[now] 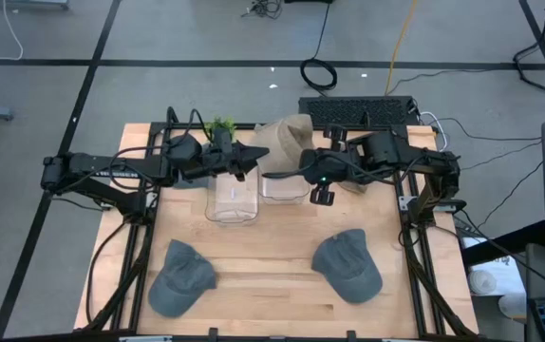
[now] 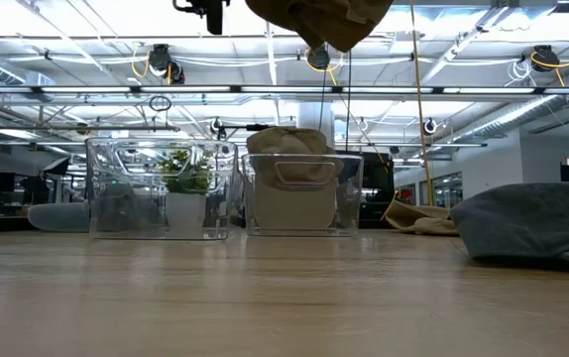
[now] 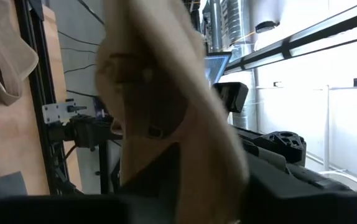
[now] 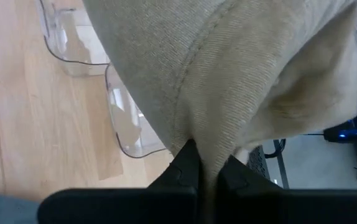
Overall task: Pick & Place hat
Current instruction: Put the bottom brown cap into the right transparent bin
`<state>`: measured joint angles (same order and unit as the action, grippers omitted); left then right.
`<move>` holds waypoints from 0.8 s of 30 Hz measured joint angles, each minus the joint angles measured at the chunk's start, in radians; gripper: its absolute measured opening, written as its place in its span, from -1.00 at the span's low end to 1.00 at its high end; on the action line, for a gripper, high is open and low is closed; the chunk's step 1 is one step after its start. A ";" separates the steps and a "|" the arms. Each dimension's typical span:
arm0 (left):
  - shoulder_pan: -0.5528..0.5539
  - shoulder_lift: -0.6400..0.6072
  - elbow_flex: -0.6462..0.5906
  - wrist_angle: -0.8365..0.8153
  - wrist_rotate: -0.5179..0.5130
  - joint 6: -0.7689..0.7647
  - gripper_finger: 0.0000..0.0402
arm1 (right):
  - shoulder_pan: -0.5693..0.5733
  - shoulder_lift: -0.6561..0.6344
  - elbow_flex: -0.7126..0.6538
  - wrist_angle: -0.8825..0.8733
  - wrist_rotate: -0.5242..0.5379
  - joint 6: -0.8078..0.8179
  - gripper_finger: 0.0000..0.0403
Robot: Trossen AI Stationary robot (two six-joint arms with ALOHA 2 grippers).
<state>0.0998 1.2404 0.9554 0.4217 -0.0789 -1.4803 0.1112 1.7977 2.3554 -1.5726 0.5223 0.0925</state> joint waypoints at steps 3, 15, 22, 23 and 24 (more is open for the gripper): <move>0.000 0.000 0.000 0.001 0.004 0.004 -0.77 | 0.000 -0.001 0.000 0.000 -0.001 -0.001 -1.00; 0.005 0.000 -0.001 -0.001 0.044 0.096 -0.95 | 0.000 -0.003 0.000 0.002 0.001 -0.015 -0.83; 0.005 0.000 -0.001 0.005 0.055 0.191 -0.96 | 0.002 -0.045 0.000 0.005 -0.007 0.081 -0.46; 0.005 0.000 -0.001 0.006 0.057 0.205 -0.96 | 0.002 -0.059 0.000 0.005 -0.024 0.098 -0.40; 0.005 0.000 -0.001 0.005 0.059 0.220 -0.96 | 0.002 -0.073 0.000 0.006 -0.045 0.112 -0.33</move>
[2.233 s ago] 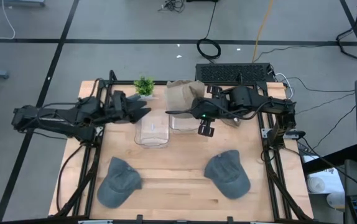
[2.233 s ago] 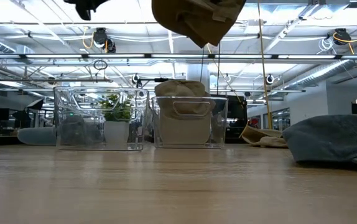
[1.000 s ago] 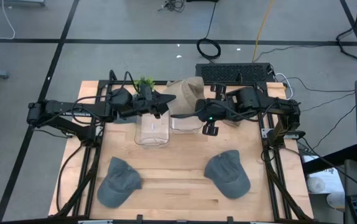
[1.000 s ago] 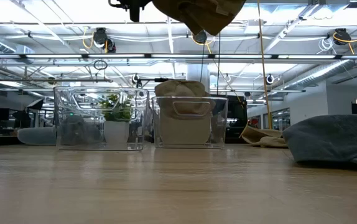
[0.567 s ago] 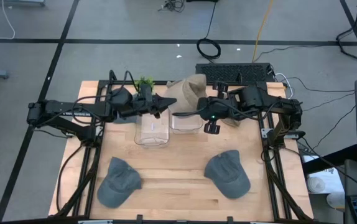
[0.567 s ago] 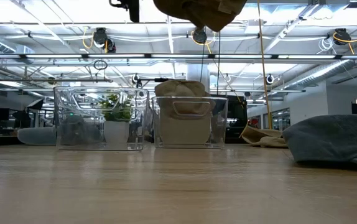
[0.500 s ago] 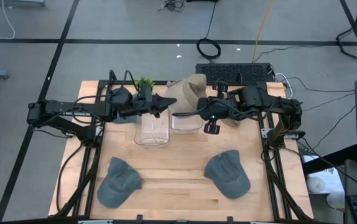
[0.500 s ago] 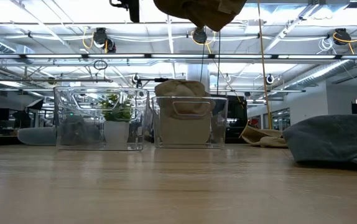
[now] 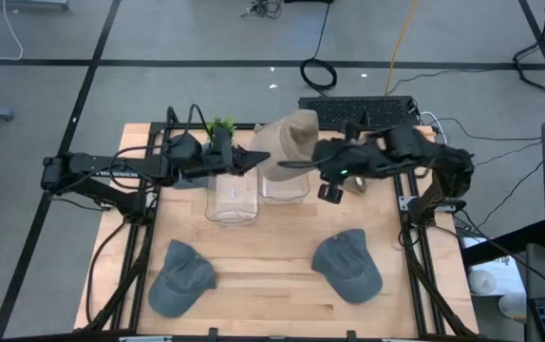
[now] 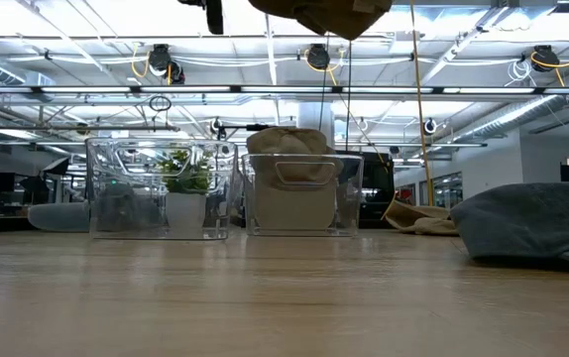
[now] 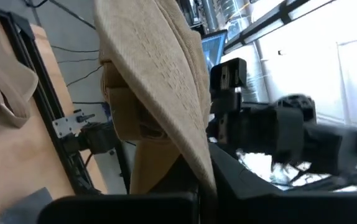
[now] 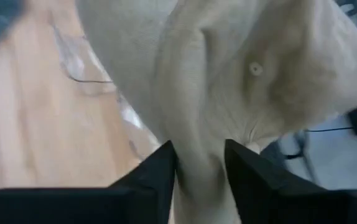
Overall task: Pick & Place hat
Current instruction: Put the bottom brown cap into the right transparent bin
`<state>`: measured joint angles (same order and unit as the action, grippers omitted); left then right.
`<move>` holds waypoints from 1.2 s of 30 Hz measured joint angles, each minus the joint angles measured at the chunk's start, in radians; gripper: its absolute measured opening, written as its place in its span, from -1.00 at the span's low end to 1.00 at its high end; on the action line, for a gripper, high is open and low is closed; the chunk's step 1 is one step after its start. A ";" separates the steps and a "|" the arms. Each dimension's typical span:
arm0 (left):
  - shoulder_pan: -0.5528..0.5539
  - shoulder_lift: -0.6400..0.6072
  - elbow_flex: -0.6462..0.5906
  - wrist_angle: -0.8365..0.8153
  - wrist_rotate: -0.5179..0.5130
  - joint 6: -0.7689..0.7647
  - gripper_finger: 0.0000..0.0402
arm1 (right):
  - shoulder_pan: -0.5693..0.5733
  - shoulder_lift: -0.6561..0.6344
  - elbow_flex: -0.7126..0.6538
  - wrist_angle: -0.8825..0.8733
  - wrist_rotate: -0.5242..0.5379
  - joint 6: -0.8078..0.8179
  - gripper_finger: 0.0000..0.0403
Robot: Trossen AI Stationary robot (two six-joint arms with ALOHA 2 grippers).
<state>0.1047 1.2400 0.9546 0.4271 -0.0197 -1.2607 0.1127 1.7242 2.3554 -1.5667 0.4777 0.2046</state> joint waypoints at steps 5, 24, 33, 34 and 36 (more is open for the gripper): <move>0.010 -0.006 0.000 0.035 0.057 0.117 -0.96 | 0.000 -0.070 0.000 0.024 -0.039 0.063 -0.03; 0.055 -0.006 0.125 0.114 0.385 0.573 -0.96 | -0.056 -0.232 0.000 0.233 -0.036 0.128 0.45; 0.065 -0.006 0.440 -0.455 0.446 0.844 -0.96 | -0.130 -0.249 0.000 0.466 -0.287 0.066 0.45; 0.065 -0.006 0.467 -0.496 0.437 0.877 -0.96 | -0.138 -0.249 0.000 0.482 -0.308 0.065 0.45; 0.065 -0.006 0.515 -0.537 0.425 0.924 -0.96 | -0.156 -0.254 0.000 0.497 -0.352 0.063 0.45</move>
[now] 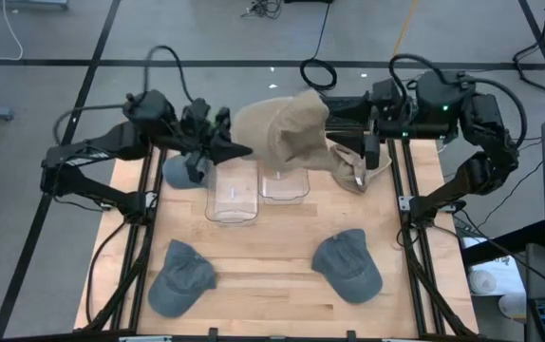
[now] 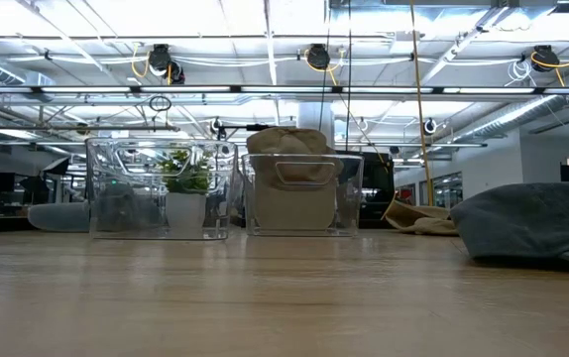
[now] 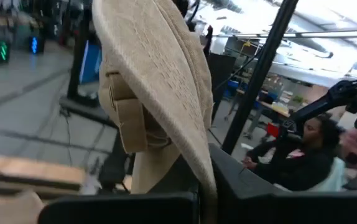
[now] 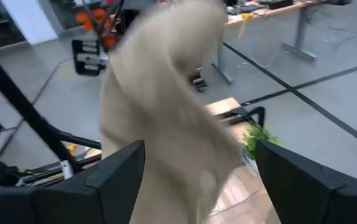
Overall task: Pick & Place hat
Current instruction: Put the bottom brown cap into the right transparent bin
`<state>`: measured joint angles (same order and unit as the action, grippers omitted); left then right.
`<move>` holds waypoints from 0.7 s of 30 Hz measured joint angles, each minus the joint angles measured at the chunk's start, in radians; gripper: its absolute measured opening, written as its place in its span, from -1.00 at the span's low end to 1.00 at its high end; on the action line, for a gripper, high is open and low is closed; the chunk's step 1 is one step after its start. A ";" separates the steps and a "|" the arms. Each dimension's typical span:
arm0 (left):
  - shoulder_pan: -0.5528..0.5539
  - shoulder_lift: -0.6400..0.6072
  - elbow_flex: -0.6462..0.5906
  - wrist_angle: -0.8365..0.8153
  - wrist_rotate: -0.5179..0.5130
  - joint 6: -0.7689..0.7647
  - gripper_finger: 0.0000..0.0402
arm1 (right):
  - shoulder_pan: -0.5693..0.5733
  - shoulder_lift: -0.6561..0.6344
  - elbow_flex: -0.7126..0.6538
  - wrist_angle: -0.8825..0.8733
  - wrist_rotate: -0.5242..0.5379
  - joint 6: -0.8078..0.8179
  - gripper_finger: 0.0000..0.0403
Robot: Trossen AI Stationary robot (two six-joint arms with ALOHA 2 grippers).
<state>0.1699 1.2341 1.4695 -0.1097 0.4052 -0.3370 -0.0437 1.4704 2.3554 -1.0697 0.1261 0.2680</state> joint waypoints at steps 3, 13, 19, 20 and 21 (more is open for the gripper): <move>0.000 -0.001 0.050 -0.017 -0.004 0.032 -0.96 | -0.023 -0.002 0.000 0.005 -0.048 0.000 0.45; 0.000 0.000 0.074 -0.012 -0.022 0.049 -0.96 | -0.035 -0.001 0.000 0.115 -0.139 -0.019 0.45; -0.002 0.001 0.074 0.004 -0.023 0.051 -0.96 | -0.037 0.003 0.000 0.119 -0.131 -0.022 0.45; -0.003 0.003 0.074 0.009 -0.023 0.051 -0.96 | -0.037 0.008 0.001 0.124 -0.132 -0.022 0.45; -0.003 0.004 0.074 0.014 -0.023 0.051 -0.96 | -0.036 0.010 0.001 0.127 -0.134 -0.022 0.45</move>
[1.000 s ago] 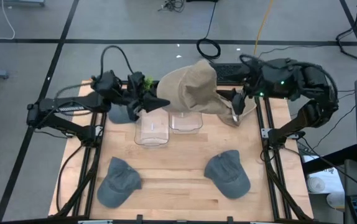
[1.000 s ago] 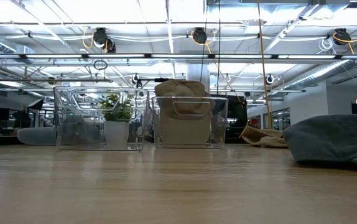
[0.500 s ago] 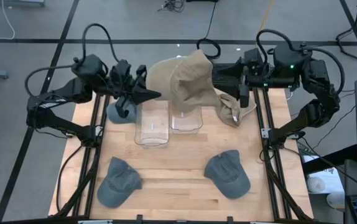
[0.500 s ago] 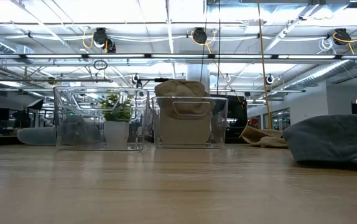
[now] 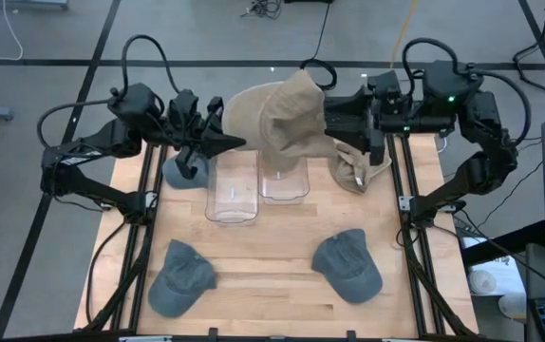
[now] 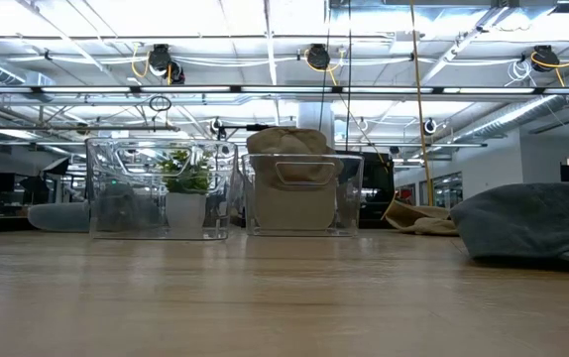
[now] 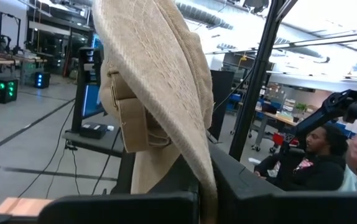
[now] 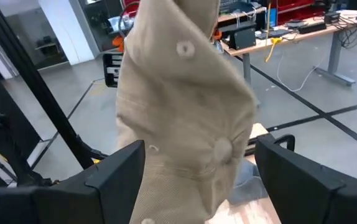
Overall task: Pick & Place hat
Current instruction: Put the bottom brown cap into the right transparent bin
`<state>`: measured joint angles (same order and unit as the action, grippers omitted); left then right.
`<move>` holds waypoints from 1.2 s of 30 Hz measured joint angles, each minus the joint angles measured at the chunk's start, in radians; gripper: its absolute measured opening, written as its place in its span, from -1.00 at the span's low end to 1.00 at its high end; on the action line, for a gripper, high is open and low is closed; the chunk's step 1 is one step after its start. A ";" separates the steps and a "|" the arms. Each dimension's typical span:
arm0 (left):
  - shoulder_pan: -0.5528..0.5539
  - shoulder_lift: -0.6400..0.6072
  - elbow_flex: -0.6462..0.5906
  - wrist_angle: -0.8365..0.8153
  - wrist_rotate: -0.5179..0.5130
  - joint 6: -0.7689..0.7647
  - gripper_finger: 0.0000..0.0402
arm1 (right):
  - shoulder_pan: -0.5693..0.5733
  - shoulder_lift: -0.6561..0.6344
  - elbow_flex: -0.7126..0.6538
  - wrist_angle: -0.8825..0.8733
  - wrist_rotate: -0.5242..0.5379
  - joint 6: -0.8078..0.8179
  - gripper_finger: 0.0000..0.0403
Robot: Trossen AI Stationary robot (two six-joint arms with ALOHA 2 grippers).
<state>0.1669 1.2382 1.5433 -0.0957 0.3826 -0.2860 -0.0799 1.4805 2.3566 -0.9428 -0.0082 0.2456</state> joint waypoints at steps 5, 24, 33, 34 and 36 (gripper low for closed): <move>-0.003 0.004 0.000 0.007 0.000 -0.002 -0.96 | 0.000 0.019 -0.020 0.020 -0.022 -0.004 0.45; -0.019 0.012 -0.001 0.018 -0.019 0.003 -0.96 | -0.005 0.018 -0.073 0.105 -0.023 -0.019 -0.16; -0.019 0.012 -0.001 0.017 -0.026 0.002 -0.96 | -0.005 0.018 -0.073 0.103 -0.023 -0.061 -0.73; -0.019 0.012 -0.001 0.017 -0.026 0.002 -0.96 | -0.005 0.018 -0.073 0.103 -0.022 -0.064 -0.81; -0.019 0.012 -0.001 0.017 -0.026 0.000 -0.96 | -0.005 0.018 -0.073 0.103 -0.021 -0.068 -0.93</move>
<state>0.1478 1.2499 1.5425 -0.0788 0.3561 -0.2860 -0.0847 1.4986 2.2837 -0.8394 -0.0296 0.1776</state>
